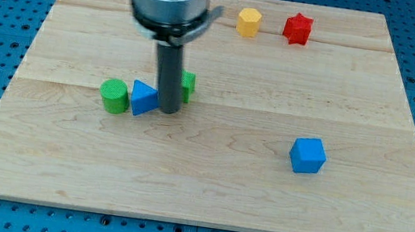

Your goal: Move green star closer to blue cube

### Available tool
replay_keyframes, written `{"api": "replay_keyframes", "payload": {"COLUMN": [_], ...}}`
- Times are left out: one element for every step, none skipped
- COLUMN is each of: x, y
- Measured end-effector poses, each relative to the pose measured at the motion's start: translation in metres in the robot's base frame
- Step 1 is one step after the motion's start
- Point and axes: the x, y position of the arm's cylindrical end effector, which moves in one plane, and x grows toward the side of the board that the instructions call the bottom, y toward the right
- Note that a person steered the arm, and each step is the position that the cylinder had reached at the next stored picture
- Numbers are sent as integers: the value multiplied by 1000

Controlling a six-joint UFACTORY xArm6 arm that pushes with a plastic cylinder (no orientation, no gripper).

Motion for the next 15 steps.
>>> {"api": "replay_keyframes", "payload": {"x": [0,-30,-42,-40,-43,-46,-44,-76,-77,-53,-48,-81,-73,-48,-44], "y": [-33,-47,-1,30,41,104,153,118,177,202,205,272,320,306,238]}}
